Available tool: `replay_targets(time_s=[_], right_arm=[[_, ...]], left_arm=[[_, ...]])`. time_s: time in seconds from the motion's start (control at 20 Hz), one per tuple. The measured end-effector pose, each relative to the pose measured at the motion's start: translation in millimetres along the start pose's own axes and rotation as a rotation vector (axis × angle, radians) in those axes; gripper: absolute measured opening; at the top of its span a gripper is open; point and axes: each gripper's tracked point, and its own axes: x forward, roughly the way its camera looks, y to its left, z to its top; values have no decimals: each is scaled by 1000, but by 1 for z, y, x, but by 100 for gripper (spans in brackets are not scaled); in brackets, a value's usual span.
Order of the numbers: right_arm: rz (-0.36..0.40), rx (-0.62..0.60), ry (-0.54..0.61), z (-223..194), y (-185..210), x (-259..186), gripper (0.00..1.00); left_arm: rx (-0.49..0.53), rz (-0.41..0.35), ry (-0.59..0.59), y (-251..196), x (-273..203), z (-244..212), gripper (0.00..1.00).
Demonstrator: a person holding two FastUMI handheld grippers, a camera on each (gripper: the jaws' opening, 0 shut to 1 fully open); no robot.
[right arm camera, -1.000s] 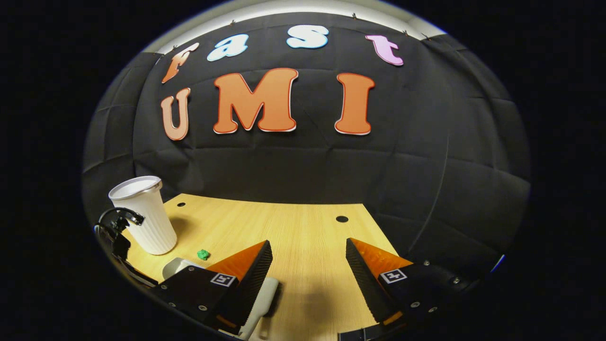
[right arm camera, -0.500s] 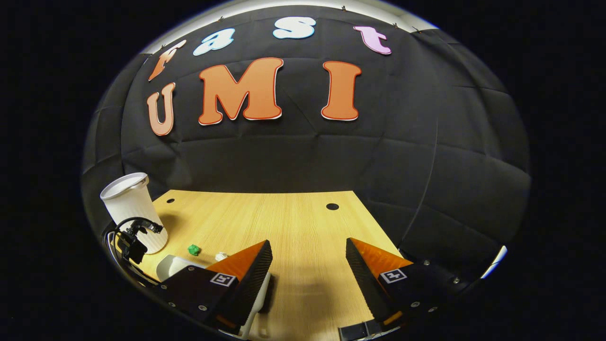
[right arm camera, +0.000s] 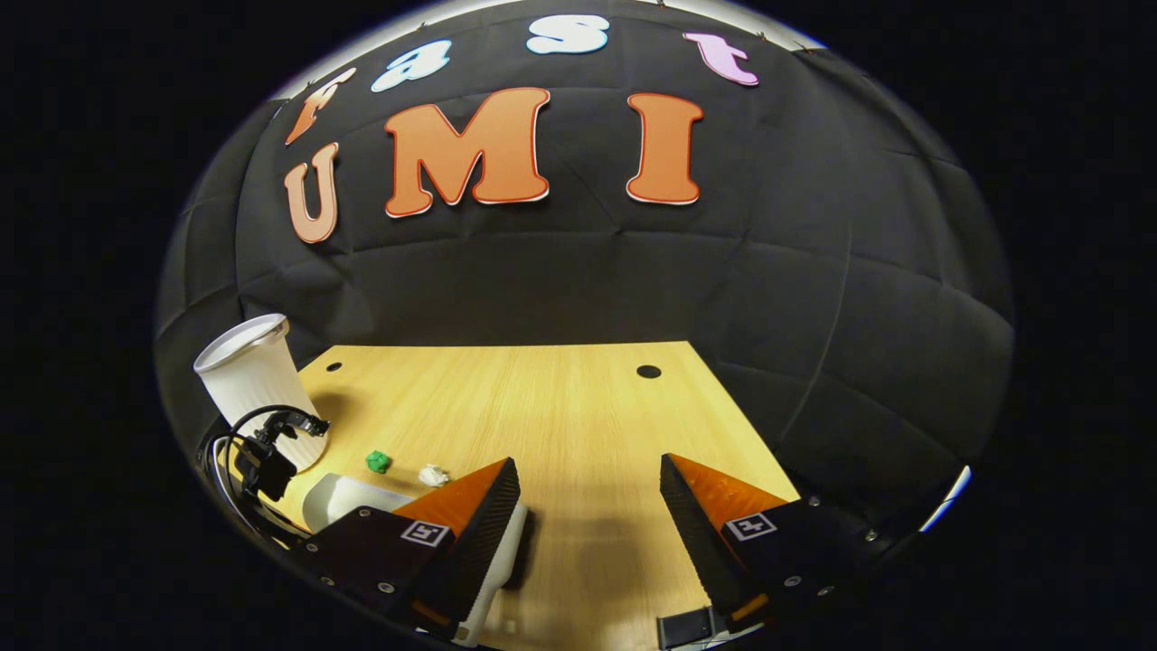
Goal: Pick up the small broom and dustpan from the desktop, sweep the trash into the dustpan with the broom, and then empty the trash into the garbage bin.
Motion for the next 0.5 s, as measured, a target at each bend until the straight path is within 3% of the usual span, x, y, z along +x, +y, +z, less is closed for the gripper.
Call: replay_targets(time_s=[0.1, 0.2, 0.5], right_arm=[[30, 6, 44, -10, 8, 2, 95], [58, 4, 87, -21, 15, 4, 95], [153, 52, 291, -67, 48, 4, 95]], left_arm=[[-15, -4, -1, -1, 3, -2, 43], [-7, -15, -28, -1, 0, -1, 37], [-10, -74, -85, -2, -4, 4, 33]])
